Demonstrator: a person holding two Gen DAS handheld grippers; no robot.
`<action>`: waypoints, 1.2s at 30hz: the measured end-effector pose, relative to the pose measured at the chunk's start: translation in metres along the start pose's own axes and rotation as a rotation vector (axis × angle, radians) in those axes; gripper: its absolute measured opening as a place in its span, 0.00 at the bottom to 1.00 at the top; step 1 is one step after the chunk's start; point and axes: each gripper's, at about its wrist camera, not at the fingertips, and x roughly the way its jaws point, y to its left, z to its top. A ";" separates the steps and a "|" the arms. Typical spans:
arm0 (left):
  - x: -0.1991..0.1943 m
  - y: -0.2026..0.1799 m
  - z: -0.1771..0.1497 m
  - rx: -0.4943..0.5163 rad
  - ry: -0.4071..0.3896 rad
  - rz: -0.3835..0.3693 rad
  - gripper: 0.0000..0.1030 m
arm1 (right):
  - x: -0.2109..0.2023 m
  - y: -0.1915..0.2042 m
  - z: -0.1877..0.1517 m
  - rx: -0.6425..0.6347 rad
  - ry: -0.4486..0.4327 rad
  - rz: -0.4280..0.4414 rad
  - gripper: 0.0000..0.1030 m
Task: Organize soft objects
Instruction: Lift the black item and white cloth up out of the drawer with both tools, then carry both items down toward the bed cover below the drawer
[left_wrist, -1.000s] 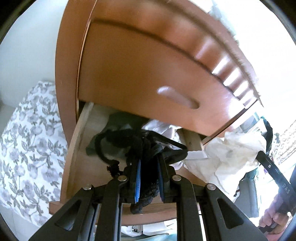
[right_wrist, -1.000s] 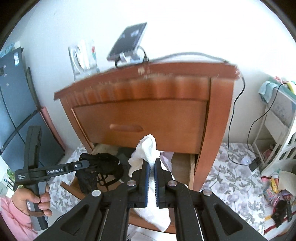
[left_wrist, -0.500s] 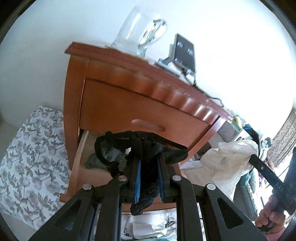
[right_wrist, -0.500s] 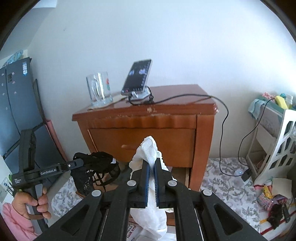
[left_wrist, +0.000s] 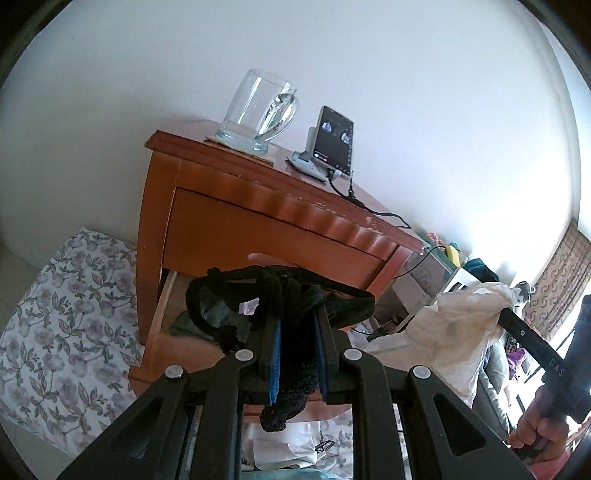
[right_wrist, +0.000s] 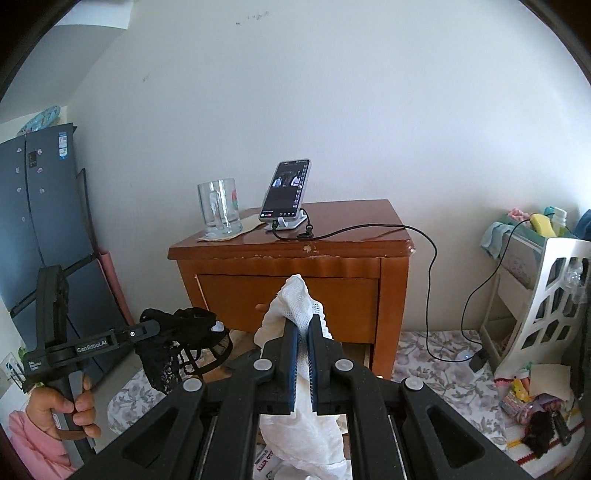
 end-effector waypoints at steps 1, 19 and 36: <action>-0.004 -0.001 -0.002 -0.001 -0.002 -0.003 0.16 | -0.004 0.000 -0.001 0.004 -0.003 -0.001 0.05; -0.030 -0.005 -0.041 -0.026 0.018 -0.057 0.16 | -0.032 0.002 -0.045 0.096 0.005 0.025 0.05; 0.029 0.015 -0.103 -0.048 0.226 0.000 0.16 | 0.046 0.003 -0.139 0.206 0.278 0.030 0.05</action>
